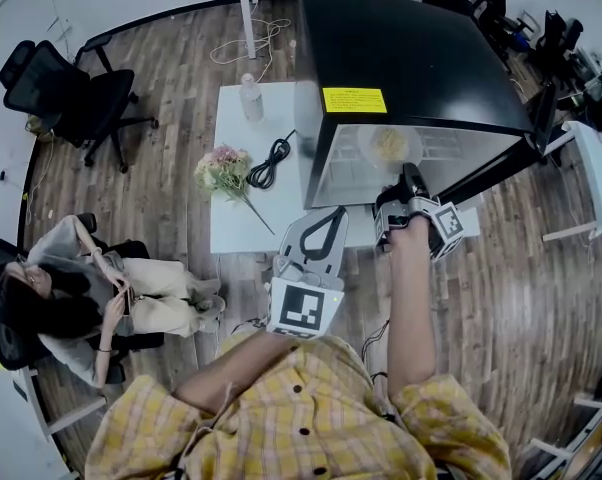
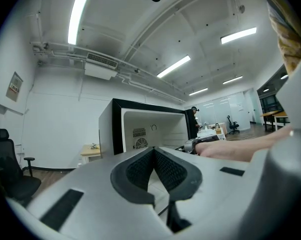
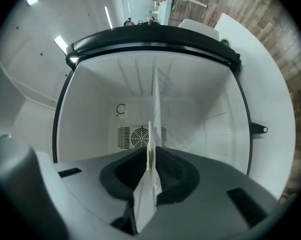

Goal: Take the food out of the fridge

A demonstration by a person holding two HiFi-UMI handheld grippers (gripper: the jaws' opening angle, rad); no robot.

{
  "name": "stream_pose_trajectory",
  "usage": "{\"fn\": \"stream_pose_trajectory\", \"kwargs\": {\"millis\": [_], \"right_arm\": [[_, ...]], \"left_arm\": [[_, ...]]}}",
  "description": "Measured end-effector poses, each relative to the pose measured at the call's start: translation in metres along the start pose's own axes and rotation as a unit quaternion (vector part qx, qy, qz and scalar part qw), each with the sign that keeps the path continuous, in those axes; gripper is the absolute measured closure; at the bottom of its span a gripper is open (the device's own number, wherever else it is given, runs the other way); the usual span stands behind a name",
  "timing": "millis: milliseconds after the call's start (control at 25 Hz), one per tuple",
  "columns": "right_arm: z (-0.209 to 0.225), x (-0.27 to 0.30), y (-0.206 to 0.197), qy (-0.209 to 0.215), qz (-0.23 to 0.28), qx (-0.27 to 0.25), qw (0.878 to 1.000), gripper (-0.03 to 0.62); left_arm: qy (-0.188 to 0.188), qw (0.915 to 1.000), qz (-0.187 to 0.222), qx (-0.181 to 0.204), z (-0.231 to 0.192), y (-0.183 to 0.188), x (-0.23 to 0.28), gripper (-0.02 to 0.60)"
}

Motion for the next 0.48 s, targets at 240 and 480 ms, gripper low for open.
{"fn": "stream_pose_trajectory", "kwargs": {"millis": [240, 480], "right_arm": [[0.0029, 0.0071, -0.0031, 0.002, -0.003, 0.049, 0.999, 0.560], [0.0037, 0.0042, -0.0019, -0.016, 0.005, 0.024, 1.000, 0.576]], "left_arm": [[-0.003, 1.0000, -0.003, -0.008, 0.0001, -0.0033, -0.0023, 0.574], [-0.008, 0.9998, -0.003, -0.018, 0.0033, -0.0052, -0.0045, 0.572]]}}
Point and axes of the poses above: the fingertips, and each gripper's own axes: x forward along the fingers, z to its right, y out of its top, the point moved 2 cm from there along -x, backward along the fingers, and after that the axes turned 1 degree about y, right-handed, at the moved point
